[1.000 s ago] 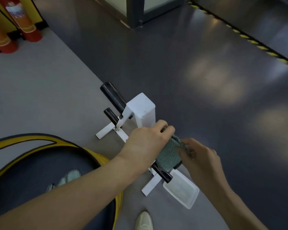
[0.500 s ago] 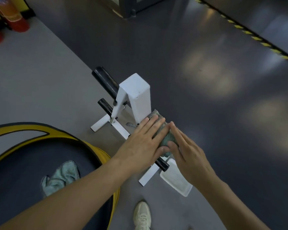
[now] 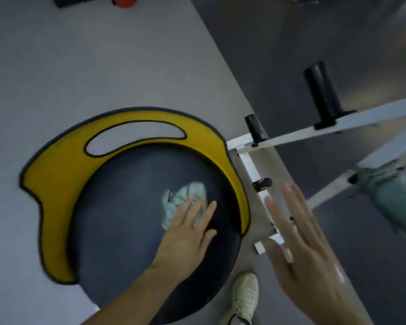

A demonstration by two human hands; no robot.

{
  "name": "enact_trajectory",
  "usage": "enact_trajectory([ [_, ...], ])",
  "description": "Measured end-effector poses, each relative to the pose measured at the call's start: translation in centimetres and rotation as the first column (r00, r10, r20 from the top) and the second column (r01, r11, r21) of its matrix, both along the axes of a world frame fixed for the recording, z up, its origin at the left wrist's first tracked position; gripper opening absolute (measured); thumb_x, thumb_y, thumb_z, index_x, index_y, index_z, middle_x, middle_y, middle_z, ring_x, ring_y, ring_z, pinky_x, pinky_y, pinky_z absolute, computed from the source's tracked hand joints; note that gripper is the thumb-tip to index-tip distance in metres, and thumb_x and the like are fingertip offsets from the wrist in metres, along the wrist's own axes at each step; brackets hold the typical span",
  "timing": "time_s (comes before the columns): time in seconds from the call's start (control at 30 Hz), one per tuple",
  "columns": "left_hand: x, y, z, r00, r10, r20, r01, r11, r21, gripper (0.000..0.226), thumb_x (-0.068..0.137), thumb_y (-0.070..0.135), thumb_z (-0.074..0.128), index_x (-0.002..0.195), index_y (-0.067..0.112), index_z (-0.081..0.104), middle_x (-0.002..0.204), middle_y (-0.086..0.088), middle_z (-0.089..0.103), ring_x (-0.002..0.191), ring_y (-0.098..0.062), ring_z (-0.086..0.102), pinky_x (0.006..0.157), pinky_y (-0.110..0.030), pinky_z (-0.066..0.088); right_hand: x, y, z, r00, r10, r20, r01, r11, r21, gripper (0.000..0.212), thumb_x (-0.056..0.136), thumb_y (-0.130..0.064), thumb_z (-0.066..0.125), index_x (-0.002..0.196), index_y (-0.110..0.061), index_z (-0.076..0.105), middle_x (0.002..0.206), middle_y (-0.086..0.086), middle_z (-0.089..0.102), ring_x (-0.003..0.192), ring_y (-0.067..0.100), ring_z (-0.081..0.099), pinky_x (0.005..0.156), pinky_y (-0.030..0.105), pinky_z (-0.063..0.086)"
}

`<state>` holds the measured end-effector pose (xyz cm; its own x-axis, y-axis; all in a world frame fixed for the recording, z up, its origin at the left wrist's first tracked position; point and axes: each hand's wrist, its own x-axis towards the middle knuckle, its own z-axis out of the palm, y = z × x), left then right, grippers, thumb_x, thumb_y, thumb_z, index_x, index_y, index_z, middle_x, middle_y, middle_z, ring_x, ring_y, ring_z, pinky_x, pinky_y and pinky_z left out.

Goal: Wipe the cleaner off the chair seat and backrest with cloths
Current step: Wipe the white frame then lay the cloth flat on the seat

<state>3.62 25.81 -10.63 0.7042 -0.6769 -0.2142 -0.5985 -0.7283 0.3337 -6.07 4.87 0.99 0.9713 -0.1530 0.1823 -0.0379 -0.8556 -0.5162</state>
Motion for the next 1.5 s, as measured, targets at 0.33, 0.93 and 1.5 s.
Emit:
enact_trajectory([
  [0.33,5.6,11.0,-9.4,0.861,0.459,-0.217,-0.469,0.883,0.008,0.043,0.103,0.028,0.051,0.145,0.02,0.051,0.135,-0.003,0.058,0.12,-0.028,0.056,0.104,-0.039,0.046,12.5,12.7,-20.5,0.796,0.285,-0.535,-0.384,0.92,-0.082,0.065,0.106,-0.022,0.042,0.161,-0.021,0.007,0.169,0.005,0.008,0.155,0.024,0.006,0.124,0.043,0.022],
  [0.93,12.6,10.4,-10.2,0.591,0.597,-0.543,-0.772,0.615,-0.162,0.009,0.095,0.019,0.052,0.091,0.027,0.055,0.081,0.008,0.058,0.073,-0.011,0.054,0.067,-0.028,0.037,18.9,9.6,-18.9,0.795,0.151,-0.587,-0.204,0.979,-0.023,0.018,0.1,-0.036,0.055,0.104,-0.018,0.054,0.073,0.002,0.059,0.072,0.02,0.055,0.061,0.033,0.038],
  [1.5,16.3,20.6,2.4,0.865,0.418,-0.276,-0.501,0.717,-0.484,0.008,0.098,0.022,0.064,0.101,0.026,0.07,0.095,0.015,0.068,0.09,-0.004,0.063,0.077,-0.017,0.049,22.7,12.5,-9.1,0.939,0.323,-0.114,-0.328,0.944,-0.03,0.02,0.099,-0.039,0.057,0.103,-0.022,0.067,0.087,-0.01,0.061,0.073,0.005,0.052,0.063,0.016,0.038],
])
